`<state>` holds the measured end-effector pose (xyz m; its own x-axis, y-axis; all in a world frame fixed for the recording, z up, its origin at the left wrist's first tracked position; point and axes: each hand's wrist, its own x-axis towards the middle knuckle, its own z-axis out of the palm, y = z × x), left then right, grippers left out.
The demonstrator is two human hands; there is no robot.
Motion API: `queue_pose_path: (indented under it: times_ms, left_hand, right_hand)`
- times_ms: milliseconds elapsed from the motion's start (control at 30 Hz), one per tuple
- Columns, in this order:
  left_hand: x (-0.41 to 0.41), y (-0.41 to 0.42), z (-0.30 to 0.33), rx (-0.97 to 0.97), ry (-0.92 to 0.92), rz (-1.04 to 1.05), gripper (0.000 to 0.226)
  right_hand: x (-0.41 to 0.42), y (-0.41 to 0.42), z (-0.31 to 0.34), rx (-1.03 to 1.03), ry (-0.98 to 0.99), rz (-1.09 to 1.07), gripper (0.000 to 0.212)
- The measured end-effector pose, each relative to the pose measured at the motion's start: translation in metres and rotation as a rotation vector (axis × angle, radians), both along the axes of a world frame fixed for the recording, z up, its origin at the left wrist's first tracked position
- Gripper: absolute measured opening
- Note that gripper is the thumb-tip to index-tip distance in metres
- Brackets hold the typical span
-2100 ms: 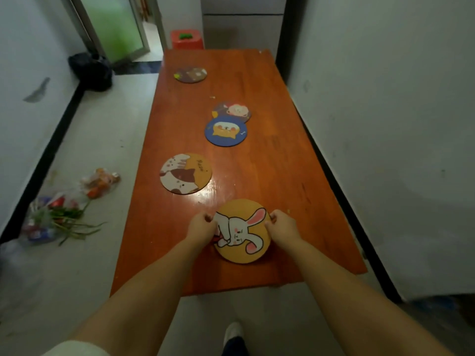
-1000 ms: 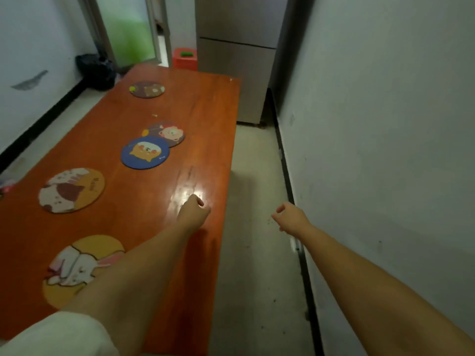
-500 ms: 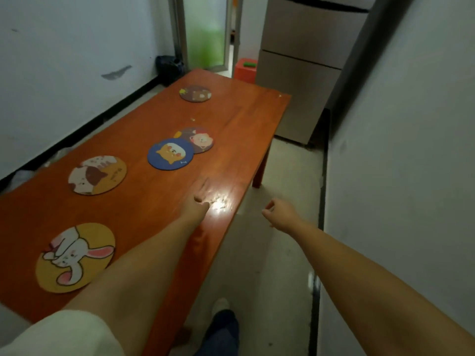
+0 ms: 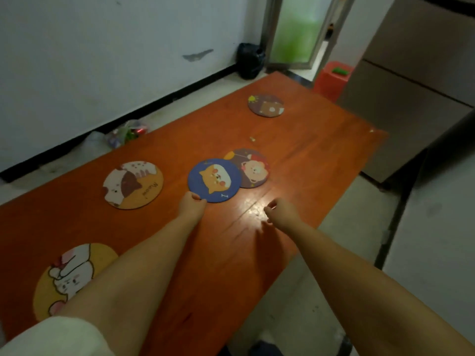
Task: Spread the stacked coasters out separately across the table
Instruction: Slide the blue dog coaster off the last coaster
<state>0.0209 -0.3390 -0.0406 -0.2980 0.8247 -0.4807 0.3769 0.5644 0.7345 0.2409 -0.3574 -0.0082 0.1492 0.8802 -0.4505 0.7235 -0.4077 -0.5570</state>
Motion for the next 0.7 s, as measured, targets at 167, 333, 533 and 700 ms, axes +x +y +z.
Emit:
queue_pose_path:
  times_ms: [167, 333, 533, 700]
  left_hand:
    - [-0.01, 0.032, -0.007, -0.068, 0.083, 0.188, 0.009]
    - [-0.004, 0.06, -0.016, -0.133, 0.145, 0.312, 0.026]
    - [0.005, 0.072, -0.022, -0.208, 0.138, 0.453, 0.042]
    - [0.006, 0.069, -0.024, -0.147, 0.046, 0.606, 0.047]
  right_hand:
    - [-0.013, 0.075, -0.013, 0.023, 0.025, 0.148, 0.029]
    - [-0.027, 0.139, -0.02, 0.043, -0.008, 0.342, 0.02]
    - [-0.049, 0.175, -0.033, -0.147, 0.003, 0.365, 0.037]
    - [-0.046, 0.179, -0.033, -0.193, 0.047, 0.455, 0.039]
